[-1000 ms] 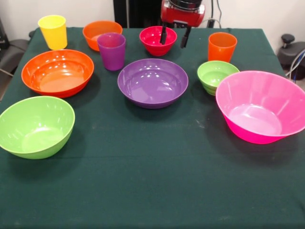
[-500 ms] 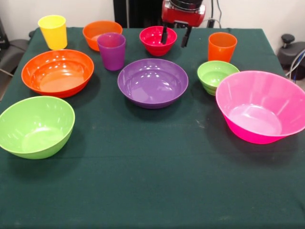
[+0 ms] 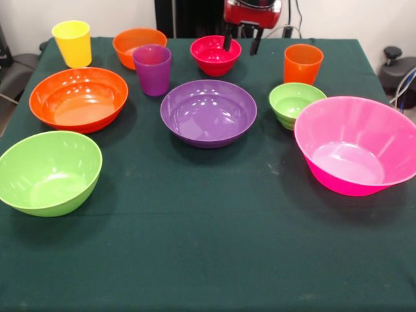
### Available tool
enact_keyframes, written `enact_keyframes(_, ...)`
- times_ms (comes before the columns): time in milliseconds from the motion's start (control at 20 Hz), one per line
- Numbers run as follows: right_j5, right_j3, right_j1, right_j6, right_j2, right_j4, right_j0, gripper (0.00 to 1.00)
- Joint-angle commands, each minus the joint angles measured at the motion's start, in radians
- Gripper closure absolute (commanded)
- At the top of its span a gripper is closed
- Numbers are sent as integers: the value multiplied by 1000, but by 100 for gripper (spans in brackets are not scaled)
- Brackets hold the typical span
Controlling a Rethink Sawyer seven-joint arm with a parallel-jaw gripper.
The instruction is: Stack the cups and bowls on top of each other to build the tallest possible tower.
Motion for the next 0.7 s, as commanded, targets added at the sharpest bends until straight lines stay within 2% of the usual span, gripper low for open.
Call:
enact_keyframes(50, -106, 67, 34, 141, 117, -47, -10, 0)
enact_keyframes(700, -179, 11, 128, 122, 103, -63, -16, 0)
